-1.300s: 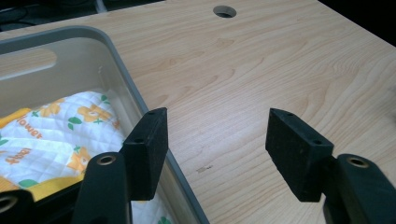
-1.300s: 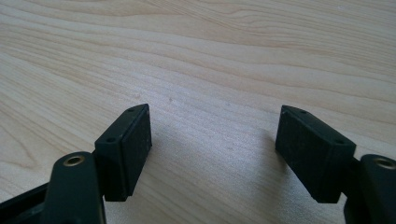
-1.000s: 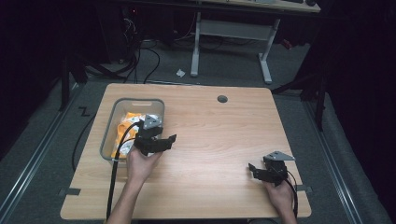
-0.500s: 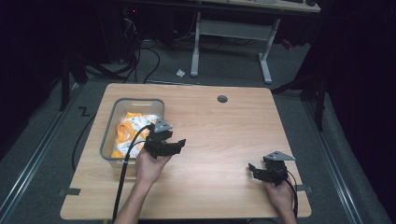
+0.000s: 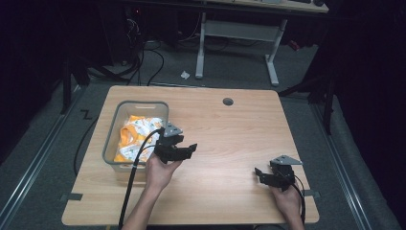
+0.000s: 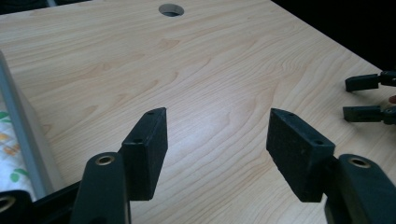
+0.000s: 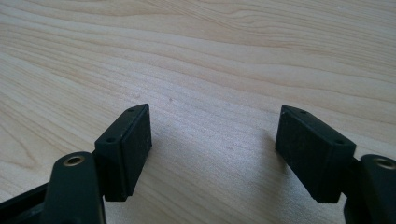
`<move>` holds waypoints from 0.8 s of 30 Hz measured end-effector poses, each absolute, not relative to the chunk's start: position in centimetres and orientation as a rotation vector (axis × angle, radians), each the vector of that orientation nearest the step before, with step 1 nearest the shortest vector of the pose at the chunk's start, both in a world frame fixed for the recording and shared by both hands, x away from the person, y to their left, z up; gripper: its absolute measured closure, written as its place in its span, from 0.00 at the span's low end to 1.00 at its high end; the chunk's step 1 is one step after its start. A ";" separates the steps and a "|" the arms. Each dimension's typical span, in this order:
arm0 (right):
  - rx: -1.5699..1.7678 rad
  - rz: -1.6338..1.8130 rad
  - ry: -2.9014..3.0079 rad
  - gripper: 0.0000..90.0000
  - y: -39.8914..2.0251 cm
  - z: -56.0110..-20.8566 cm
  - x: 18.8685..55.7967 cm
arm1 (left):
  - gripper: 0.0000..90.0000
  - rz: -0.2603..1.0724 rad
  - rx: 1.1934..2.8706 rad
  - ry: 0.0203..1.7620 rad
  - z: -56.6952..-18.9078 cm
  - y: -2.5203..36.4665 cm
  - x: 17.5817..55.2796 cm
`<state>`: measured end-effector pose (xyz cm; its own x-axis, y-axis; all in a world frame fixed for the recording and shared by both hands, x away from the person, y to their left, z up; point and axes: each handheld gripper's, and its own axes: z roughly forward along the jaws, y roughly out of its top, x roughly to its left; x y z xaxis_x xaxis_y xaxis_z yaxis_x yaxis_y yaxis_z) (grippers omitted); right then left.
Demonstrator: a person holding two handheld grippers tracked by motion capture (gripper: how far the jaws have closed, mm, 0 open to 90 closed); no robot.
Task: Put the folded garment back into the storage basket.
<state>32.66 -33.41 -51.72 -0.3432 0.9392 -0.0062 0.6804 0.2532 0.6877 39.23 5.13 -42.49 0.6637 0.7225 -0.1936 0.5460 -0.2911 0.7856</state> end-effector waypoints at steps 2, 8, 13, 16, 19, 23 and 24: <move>1.474 0.837 2.114 0.30 -33.4 -51.7 32.7 | 0.43 0.249 1.977 0.980 -42.5 5.0 39.2; 1.474 0.838 2.112 0.30 -33.4 -51.7 32.7 | 0.43 0.205 1.954 0.965 -42.5 4.4 39.2; 1.474 0.838 2.112 0.30 -33.4 -51.7 32.7 | 0.43 0.202 1.965 0.947 -42.7 3.6 39.2; 1.475 0.839 2.112 0.30 -33.4 -51.7 32.7 | 0.43 0.195 1.964 0.931 -42.8 3.2 39.1; 1.473 0.838 2.112 0.30 -33.4 -51.7 32.7 | 0.44 0.191 1.970 0.916 -43.0 2.8 39.0; 1.473 0.838 2.112 0.30 -33.4 -51.7 32.7 | 0.44 0.183 1.981 0.905 -43.4 2.0 38.9; 1.474 0.839 2.112 0.30 -33.4 -51.7 32.7 | 0.44 0.179 1.983 0.903 -43.5 1.9 38.9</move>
<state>32.68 -33.41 -51.74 -0.3428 0.9394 -0.0061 0.6793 0.2523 0.6891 38.89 1.89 -43.50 0.7201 0.6580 -0.2203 0.5243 -0.3080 0.7939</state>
